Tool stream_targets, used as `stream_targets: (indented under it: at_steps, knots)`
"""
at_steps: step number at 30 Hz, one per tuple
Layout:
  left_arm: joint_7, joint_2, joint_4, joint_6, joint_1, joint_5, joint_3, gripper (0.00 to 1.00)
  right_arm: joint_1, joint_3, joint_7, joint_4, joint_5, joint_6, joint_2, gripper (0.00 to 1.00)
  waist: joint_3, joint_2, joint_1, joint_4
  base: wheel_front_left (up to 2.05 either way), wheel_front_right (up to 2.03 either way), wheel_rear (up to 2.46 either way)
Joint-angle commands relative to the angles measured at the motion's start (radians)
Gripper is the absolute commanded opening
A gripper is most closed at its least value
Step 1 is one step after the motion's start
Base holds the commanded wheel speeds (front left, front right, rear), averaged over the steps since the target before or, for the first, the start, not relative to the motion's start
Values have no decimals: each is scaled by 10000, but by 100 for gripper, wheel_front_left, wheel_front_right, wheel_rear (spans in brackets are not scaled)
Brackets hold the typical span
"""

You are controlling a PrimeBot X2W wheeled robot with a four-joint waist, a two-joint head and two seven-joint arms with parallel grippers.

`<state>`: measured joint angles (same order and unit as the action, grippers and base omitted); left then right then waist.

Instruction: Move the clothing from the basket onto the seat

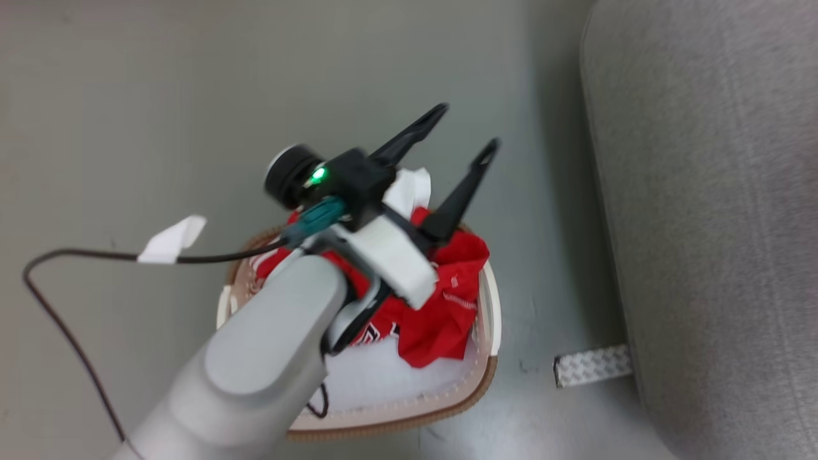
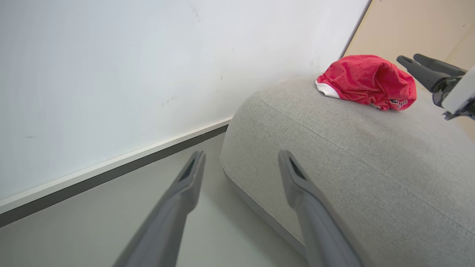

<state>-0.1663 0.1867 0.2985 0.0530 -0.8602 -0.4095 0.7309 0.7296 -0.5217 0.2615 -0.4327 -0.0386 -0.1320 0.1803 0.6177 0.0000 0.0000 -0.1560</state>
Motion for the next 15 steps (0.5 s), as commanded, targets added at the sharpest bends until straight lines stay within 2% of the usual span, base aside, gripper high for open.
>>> stream_targets:
  at_steps: [1,7,15]
  knots:
    - [-151,129,115,-23,249,-212,-73,100,-328,168,26,184,28,25,-105,100,-626,0,0,73,0,0,0]
    - [-692,319,916,-357,1443,-683,-525,100,-2221,1586,20,1687,81,25,-447,100,-2334,0,0,321,0,0,0]
    - [-975,276,1522,-884,3398,-1183,-1382,100,-4078,3240,20,2257,547,25,-805,100,-4548,0,0,625,0,0,0]
